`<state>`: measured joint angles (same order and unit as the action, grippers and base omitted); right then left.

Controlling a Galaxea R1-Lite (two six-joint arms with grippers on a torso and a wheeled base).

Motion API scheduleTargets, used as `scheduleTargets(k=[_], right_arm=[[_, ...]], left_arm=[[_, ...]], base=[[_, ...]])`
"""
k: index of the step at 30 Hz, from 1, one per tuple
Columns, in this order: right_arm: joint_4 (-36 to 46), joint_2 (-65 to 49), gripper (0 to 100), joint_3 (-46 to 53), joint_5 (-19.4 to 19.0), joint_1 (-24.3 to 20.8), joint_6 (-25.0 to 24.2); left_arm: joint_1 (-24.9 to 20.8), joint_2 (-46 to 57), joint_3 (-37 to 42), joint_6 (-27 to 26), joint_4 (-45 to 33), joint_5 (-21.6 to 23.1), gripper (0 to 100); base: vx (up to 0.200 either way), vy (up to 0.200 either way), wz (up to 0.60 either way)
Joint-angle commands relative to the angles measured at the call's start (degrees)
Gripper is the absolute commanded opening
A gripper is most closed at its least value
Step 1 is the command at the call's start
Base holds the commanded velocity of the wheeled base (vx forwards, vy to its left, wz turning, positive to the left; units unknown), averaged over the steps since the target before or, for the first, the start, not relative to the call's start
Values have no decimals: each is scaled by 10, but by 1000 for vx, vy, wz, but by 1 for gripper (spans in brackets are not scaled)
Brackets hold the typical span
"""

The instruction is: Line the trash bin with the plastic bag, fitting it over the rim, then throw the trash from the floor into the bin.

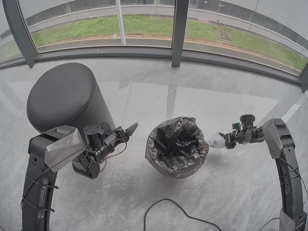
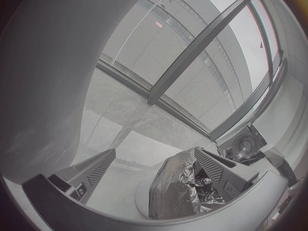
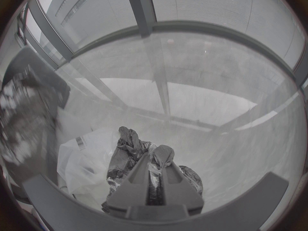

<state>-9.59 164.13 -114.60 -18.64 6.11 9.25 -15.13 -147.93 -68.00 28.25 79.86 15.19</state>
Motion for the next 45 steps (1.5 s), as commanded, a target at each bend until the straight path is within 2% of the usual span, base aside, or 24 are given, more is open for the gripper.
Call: scheduleTargets(k=[1,5,9,13,14,17,19,21,22,25,27,29,37,42,45], right_arm=[[63,-203,0,0,-1,1,2],[124,-293,0,0,0,-29,3],[186,-355,0,0,-1,-43,27],[250,-395,0,0,-4,-119,23],[250,-395,0,0,-4,-119,23],[299,-382,0,0,-6,-202,7],[302,-352,0,0,-3,-235,-1],[303,-337,0,0,-3,-246,-2],[320,-310,0,0,-3,-259,4],[363,-300,0,0,-2,-259,27],[421,-294,0,0,-1,-254,112],[425,-291,0,0,-1,-253,125],[401,-237,0,0,-1,-271,123],[253,-181,0,0,-2,-274,122],[230,-173,0,0,0,-279,119]], left_arm=[[-5,15,28,1,15,0,100],[-7,17,30,1,15,0,100],[-9,16,30,1,16,0,100],[-13,17,29,1,15,0,100],[-13,17,29,1,15,0,100],[-17,16,29,1,15,0,100],[-21,15,27,1,15,0,100],[-22,13,26,1,16,0,100],[-27,12,24,1,16,0,100],[-31,13,23,1,16,0,100],[-34,17,23,1,18,0,100],[-34,17,23,1,19,0,100],[-29,13,21,1,26,0,100],[-20,13,23,1,35,0,100],[-14,16,25,1,36,0,100]], base=[[0,0,0],[0,0,0],[0,0,0],[0,0,0],[0,0,0],[0,0,0],[0,0,0],[0,0,0],[0,0,0],[0,0,0],[0,0,0],[0,0,0],[0,0,0],[0,0,0],[0,0,0]])
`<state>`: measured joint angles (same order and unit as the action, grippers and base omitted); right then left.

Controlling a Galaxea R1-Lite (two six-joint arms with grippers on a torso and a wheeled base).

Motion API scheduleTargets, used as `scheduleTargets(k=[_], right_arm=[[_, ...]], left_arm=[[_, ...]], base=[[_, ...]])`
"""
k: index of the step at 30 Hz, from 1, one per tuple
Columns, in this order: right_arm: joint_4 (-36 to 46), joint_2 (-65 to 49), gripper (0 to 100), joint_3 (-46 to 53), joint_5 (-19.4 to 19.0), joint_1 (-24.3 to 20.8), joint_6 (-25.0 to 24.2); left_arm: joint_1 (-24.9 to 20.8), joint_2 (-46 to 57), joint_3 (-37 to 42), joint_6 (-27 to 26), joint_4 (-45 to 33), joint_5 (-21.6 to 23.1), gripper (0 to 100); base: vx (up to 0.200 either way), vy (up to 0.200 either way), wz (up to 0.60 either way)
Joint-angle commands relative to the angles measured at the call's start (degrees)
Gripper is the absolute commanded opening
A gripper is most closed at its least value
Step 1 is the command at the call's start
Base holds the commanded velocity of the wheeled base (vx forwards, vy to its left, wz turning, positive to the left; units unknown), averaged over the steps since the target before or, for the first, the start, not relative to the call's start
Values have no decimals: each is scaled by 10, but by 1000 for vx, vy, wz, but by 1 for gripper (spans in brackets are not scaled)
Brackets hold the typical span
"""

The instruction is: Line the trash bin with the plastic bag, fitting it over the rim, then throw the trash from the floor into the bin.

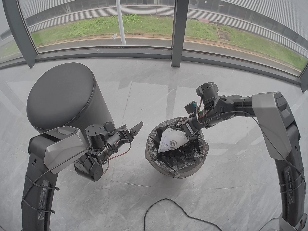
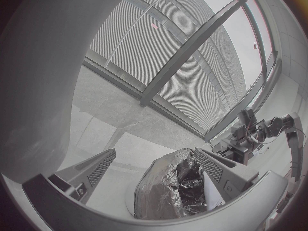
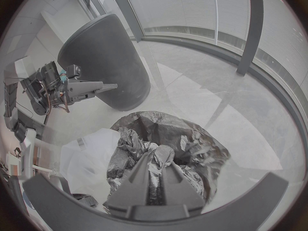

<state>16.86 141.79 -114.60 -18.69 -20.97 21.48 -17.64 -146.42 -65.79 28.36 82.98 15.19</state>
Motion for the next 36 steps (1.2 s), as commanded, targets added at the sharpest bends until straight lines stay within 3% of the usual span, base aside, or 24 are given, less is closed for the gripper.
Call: scheduleTargets(k=[1,6,7,16,30,36], right_arm=[[-35,51,0,0,1,-8,-3],[-32,60,0,0,1,-6,-3],[-33,61,100,0,1,-6,-3],[-80,80,100,0,1,-1,2],[-82,63,100,0,3,-1,2],[-89,111,100,0,2,6,0]], left_arm=[[13,1,3,0,6,1,100],[16,-2,1,0,7,1,100],[16,-2,2,0,7,1,100],[17,-2,7,0,17,1,100],[22,15,10,3,26,0,100],[21,53,25,3,30,0,100]], base=[[0,0,0],[0,0,0],[0,0,0],[0,0,0],[0,0,0],[0,0,0]])
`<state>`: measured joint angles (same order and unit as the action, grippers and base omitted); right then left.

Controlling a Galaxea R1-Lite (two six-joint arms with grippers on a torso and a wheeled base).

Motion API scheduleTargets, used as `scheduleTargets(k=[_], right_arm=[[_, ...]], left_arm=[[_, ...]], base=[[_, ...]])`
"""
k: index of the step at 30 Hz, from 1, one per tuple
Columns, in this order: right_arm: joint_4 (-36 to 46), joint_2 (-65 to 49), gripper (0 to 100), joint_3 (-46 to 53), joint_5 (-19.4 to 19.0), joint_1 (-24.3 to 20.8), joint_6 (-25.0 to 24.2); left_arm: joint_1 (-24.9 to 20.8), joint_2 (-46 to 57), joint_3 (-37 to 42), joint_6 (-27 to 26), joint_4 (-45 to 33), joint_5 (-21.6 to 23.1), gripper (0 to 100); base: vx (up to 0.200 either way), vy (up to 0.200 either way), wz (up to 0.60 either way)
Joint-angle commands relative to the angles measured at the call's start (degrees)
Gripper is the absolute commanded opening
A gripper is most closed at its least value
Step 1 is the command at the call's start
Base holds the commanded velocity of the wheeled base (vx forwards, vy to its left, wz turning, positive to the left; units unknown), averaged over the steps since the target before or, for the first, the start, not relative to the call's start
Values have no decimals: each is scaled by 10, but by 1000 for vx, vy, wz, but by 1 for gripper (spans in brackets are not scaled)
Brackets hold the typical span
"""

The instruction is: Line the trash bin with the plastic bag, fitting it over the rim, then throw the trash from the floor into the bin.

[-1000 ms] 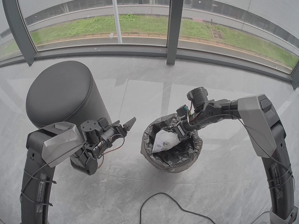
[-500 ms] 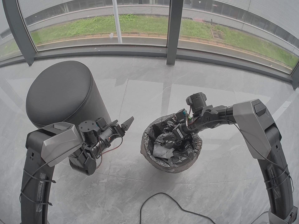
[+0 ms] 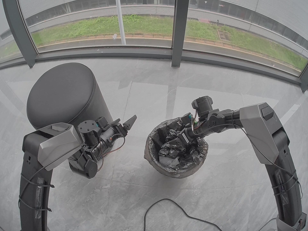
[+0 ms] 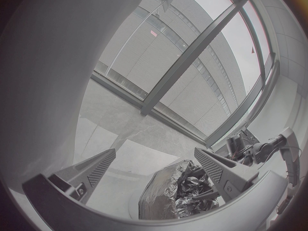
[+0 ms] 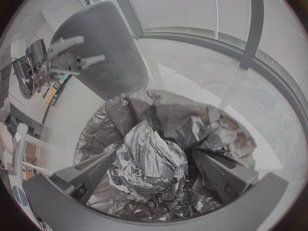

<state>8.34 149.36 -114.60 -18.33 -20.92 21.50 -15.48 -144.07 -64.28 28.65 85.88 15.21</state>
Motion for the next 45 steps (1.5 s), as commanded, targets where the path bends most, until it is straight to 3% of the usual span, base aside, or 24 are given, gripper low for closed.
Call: scheduleTargets(k=[1,6,11,25,30,34,39,42,45], right_arm=[[-6,41,100,0,-1,5,-1],[-89,117,100,0,0,4,-3],[-94,62,100,0,0,-4,-2],[101,-193,100,0,-1,0,-2],[243,-324,100,0,-1,47,-7],[409,-435,100,0,3,82,-55],[781,-591,100,0,81,131,-138],[816,-681,100,0,102,136,-171],[817,-794,100,0,106,156,-166]], left_arm=[[-1,31,12,0,1,0,100],[-1,48,36,1,10,0,100],[8,63,66,1,23,0,100],[5,85,89,-1,23,-2,100],[1,141,142,-4,24,-4,100],[-1,208,199,-26,24,-3,100],[-10,359,325,-60,23,-4,100],[-10,492,435,-66,21,-3,100],[19,645,571,-67,17,-2,100]], base=[[0,0,0],[0,0,0],[0,0,0],[0,0,0],[0,0,0],[0,0,0],[0,0,0],[0,0,0],[0,0,0]])
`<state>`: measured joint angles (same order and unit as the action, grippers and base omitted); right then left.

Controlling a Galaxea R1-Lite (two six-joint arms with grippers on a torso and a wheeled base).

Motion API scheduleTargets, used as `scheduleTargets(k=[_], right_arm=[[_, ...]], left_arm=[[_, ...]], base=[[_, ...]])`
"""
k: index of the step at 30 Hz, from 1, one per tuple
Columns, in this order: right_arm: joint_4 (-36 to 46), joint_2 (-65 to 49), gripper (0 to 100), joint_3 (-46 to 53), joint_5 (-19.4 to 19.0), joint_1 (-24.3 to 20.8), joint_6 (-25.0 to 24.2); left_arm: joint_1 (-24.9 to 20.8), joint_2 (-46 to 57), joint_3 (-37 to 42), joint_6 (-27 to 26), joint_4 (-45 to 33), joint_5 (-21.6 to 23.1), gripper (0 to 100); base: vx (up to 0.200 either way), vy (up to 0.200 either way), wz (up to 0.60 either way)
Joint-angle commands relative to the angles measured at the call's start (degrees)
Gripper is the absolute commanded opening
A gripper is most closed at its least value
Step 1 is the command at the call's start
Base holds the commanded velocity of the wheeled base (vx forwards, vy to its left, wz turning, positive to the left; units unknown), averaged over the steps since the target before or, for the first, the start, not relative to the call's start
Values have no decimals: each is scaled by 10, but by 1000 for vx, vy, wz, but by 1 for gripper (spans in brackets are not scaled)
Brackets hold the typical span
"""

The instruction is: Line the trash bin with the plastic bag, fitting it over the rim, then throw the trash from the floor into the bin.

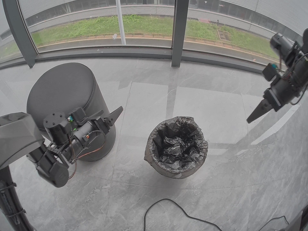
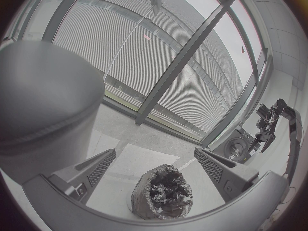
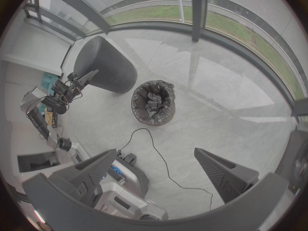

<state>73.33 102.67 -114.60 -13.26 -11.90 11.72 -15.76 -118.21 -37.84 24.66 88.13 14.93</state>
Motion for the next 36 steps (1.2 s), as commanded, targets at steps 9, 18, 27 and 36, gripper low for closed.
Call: scheduleTargets(k=[9,18,27,36], right_arm=[[-77,-792,100,358,57,92,-57],[-797,-962,100,1077,99,144,-57],[-727,-1008,100,1128,86,130,-171],[-766,-1024,100,1142,129,122,-182]], left_arm=[[174,786,363,-72,-318,12,100],[178,1123,354,-110,-775,12,100],[158,1182,376,-169,-845,-70,100],[156,1179,368,-228,-874,-195,100]], base=[[0,0,0],[0,0,0],[0,0,0],[0,0,0]])
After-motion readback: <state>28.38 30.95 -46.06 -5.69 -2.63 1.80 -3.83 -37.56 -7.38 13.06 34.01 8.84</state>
